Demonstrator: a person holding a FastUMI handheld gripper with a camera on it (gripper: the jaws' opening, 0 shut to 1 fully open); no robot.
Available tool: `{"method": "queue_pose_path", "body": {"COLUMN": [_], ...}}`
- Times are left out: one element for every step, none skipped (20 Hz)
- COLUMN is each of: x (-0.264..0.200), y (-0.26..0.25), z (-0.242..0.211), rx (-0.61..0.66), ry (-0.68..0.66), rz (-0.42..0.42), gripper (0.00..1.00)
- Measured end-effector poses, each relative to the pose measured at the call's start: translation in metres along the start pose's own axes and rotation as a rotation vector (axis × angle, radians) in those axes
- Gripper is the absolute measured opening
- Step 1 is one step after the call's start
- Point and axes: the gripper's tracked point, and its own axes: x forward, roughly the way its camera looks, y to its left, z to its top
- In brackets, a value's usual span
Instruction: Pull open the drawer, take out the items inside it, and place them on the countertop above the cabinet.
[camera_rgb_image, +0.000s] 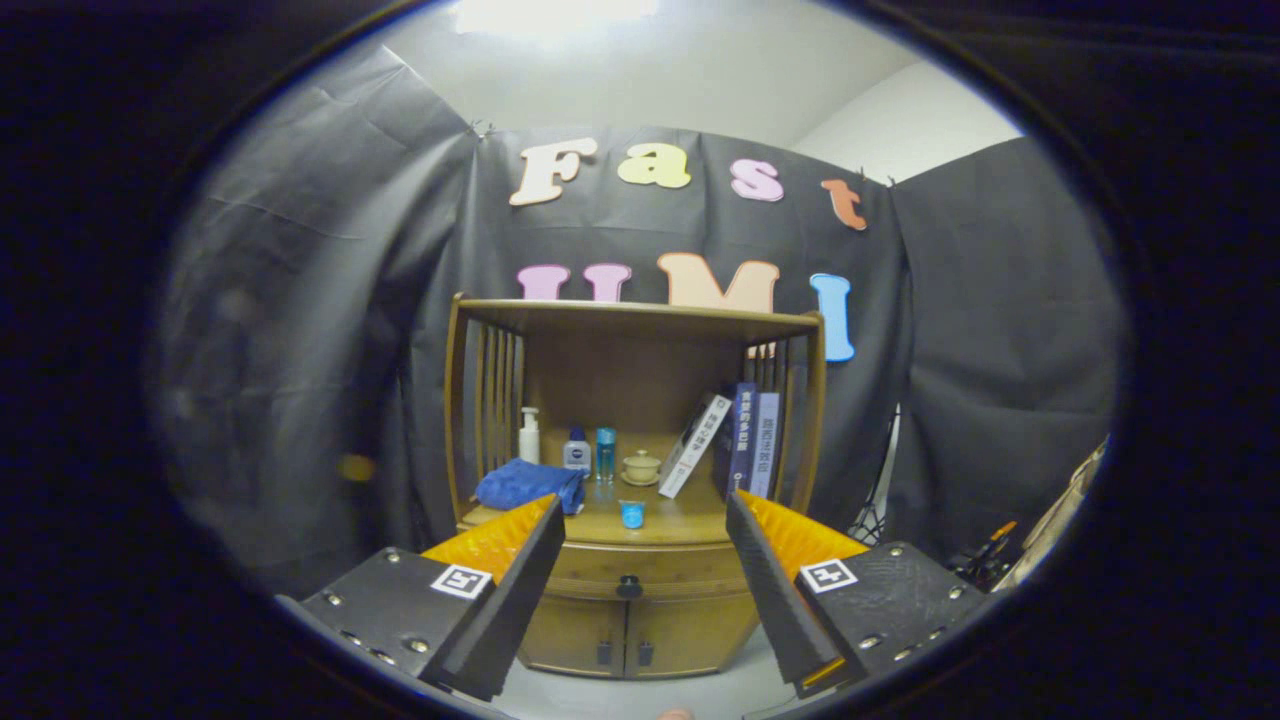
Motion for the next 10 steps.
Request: {"method": "queue_pose_path", "body": {"x": [-0.004,-0.007,-0.009,-0.008,-0.008,-0.007,-0.008,-0.007,-0.006,-0.007], "y": [-0.005,-0.008,-0.010,-0.012,-0.012,-0.010,-0.007,-0.003,0.000,-0.001], "z": [-0.001,-0.004,-0.007,-0.011,-0.016,-0.020,-0.023,-0.023,-0.023,-0.022], "rx": [0.001,0.005,0.006,0.010,0.011,0.017,0.027,0.038,0.042,0.039], "ry": [-0.002,-0.001,0.000,0.007,0.016,0.027,0.038,0.040,0.036,0.029], "rz": [-0.005,-0.010,-0.009,-0.009,-0.009,-0.006,0.002,0.012,0.017,0.016], "gripper": [0.96,0.96,0.96,0.96,0.96,0.97,0.97,0.97,0.97,0.97]}}
